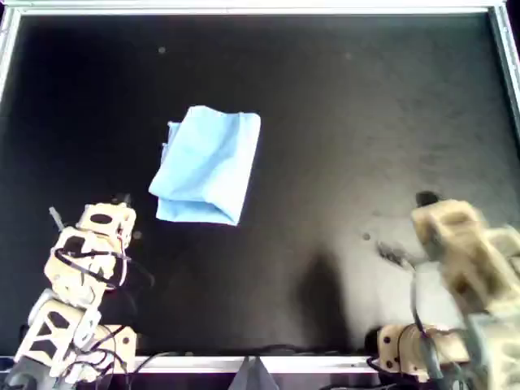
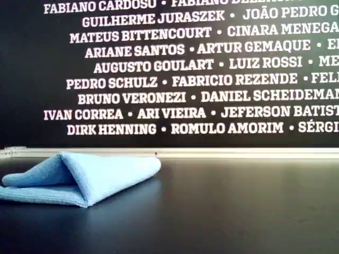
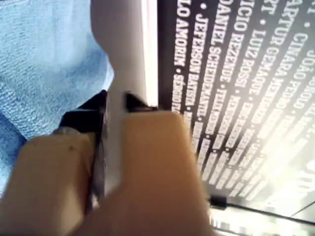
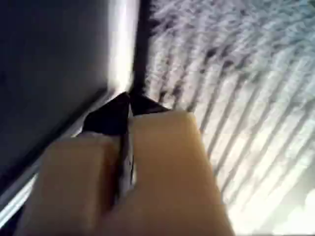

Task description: Fold a cloth

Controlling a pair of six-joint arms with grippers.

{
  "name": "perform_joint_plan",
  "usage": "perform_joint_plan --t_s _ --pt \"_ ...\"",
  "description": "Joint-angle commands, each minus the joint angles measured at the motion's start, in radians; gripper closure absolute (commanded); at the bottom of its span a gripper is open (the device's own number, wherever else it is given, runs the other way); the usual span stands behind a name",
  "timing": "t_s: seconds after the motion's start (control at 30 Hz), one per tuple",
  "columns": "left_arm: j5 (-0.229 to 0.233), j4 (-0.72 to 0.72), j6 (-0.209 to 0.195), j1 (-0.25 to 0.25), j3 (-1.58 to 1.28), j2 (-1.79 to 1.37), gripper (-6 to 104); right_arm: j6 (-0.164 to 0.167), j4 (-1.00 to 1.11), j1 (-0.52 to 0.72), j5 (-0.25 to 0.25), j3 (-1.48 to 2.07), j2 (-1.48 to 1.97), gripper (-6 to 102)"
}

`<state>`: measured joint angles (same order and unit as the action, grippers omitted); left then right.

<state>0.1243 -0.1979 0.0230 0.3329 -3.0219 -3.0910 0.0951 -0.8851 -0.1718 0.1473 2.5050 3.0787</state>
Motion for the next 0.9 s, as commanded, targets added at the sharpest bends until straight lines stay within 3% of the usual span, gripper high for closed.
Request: perform_joint_plan --t_s 0.0,0.1,0.5,0.7,0.87 --pt "0.002 0.003 0.005 -0.038 0.031 -0.018 100 -0.002 0.206 -0.006 0.091 0.132 0.029 94" --pt "0.002 0.005 0.005 -0.043 0.021 -0.018 99 -0.002 0.295 -0.005 0.117 0.23 0.029 94" --pt "0.002 0.002 0.006 -0.132 0.011 -0.018 99 -0.005 0.494 -0.005 0.109 0.474 0.029 94" --pt "0.002 0.002 0.006 -0.21 0.011 -0.018 99 -0.012 0.537 -0.008 0.118 0.526 0.031 94" --pt "0.0 0.002 0.005 -0.213 0.011 -0.018 99 -0.005 0.535 -0.025 0.118 0.526 0.031 94"
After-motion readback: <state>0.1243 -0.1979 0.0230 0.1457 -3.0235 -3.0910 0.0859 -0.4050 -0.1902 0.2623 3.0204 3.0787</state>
